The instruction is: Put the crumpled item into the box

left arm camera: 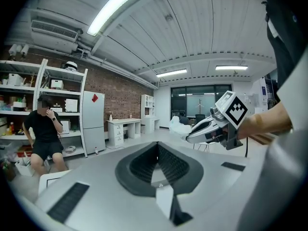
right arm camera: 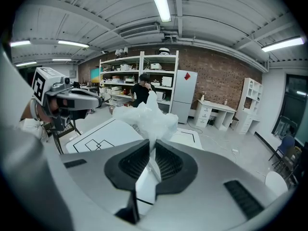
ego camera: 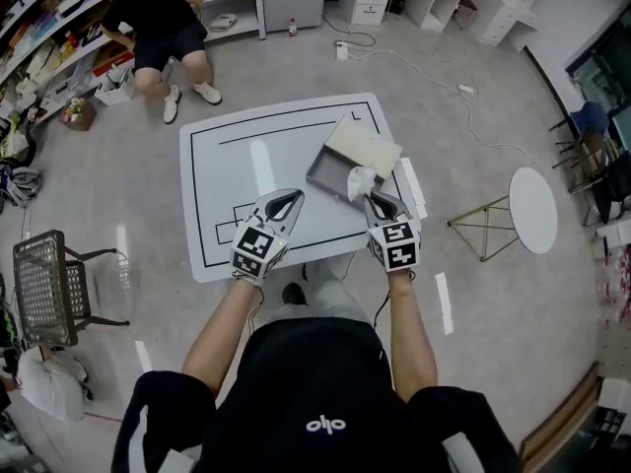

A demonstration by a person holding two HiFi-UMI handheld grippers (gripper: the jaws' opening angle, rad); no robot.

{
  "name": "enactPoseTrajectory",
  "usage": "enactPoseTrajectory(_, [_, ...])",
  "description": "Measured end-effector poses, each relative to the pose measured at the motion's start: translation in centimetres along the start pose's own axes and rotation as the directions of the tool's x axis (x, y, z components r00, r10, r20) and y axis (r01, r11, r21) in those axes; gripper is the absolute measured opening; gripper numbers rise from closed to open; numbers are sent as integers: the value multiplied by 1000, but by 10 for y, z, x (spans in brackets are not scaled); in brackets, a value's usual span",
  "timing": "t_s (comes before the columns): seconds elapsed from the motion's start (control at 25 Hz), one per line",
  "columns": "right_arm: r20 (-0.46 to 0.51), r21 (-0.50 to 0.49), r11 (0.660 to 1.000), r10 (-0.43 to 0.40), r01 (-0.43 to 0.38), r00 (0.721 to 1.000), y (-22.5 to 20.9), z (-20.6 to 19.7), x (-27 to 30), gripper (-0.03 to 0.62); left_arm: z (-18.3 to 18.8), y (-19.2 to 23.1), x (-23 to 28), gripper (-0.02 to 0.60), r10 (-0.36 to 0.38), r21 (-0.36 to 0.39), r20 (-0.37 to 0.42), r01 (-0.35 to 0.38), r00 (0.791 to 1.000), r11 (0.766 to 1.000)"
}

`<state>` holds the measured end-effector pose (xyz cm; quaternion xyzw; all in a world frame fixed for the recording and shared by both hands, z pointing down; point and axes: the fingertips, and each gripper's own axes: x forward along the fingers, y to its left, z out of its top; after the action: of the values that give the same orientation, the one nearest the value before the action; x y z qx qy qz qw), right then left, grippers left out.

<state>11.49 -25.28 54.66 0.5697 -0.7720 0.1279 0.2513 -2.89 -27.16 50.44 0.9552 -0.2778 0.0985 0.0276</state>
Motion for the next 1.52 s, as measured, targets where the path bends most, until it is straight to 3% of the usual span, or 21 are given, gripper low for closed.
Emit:
enactPoseTrajectory(0.6, [-47,-26,999,25,-26,999,-25,4,72,44,-10,45,50,6,-16,24,-32,16,999,1000])
enactPoseTrajectory(1.0, [-117,-28,997,64,-68,991,-29,-9,120,44,-28,66,77,6,-27,-9,-71,26,997,1000])
enactPoseTrajectory(1.52, [-282,-50,986,138,-158,949,-24,-64,185,44,-65,81,104,7,-49,-69,-130,40,990,997])
